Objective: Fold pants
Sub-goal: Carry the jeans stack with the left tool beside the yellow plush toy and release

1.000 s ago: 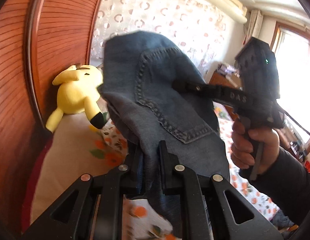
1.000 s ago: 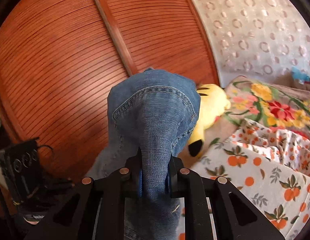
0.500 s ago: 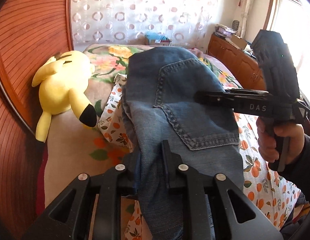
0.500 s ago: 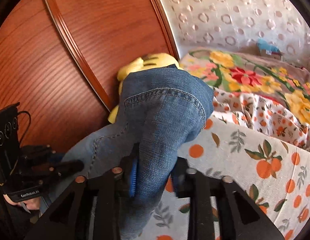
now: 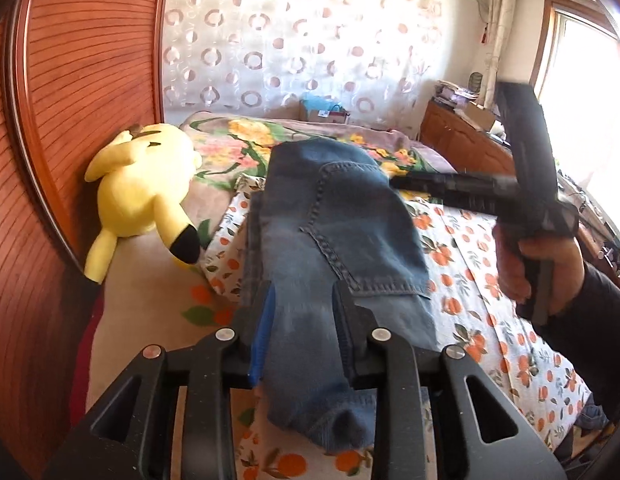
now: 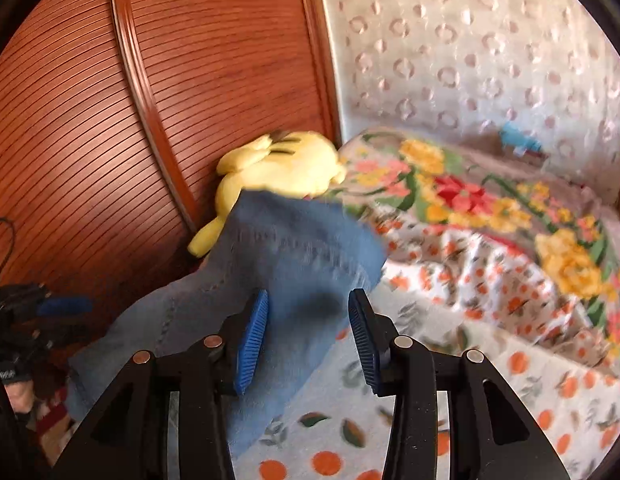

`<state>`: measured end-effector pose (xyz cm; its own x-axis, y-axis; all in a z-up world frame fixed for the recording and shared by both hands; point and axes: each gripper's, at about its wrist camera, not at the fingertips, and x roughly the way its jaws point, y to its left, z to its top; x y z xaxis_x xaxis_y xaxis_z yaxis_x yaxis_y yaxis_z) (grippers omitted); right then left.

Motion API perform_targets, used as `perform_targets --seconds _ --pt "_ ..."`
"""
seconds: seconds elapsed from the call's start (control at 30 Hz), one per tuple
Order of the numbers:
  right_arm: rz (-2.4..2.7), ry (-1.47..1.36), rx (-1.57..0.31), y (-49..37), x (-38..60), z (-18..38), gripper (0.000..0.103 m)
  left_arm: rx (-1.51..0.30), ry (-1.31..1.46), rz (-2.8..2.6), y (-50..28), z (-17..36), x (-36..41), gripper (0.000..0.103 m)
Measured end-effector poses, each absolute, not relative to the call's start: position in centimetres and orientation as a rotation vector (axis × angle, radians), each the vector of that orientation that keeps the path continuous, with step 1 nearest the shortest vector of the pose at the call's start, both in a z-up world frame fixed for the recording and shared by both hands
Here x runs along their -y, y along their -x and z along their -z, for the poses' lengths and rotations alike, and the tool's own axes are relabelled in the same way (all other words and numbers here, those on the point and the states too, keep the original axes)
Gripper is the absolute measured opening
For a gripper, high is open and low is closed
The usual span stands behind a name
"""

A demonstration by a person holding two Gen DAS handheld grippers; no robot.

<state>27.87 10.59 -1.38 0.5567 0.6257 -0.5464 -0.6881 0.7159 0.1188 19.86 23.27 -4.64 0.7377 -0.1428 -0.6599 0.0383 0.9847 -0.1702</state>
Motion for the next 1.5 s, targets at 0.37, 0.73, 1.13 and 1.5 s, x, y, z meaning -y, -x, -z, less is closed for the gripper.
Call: perform_targets --seconds 0.37,0.73,1.13,1.5 --pt "-0.832 0.219 -0.598 -29.2 -14.1 4.3 0.043 -0.825 0.135 0.041 -19.6 9.1 -23.5 0.03" --pt "-0.794 0.175 -0.644 -30.7 -13.7 4.2 0.043 -0.795 0.162 0.024 -19.1 9.1 -23.7 0.031" --pt "-0.778 0.135 -0.595 -23.4 -8.8 4.0 0.043 -0.723 0.119 0.015 -17.9 6.2 -20.8 0.054" --pt "-0.682 0.107 -0.57 -18.0 -0.8 3.2 0.044 -0.693 0.078 0.011 -18.6 4.8 -15.8 0.086"
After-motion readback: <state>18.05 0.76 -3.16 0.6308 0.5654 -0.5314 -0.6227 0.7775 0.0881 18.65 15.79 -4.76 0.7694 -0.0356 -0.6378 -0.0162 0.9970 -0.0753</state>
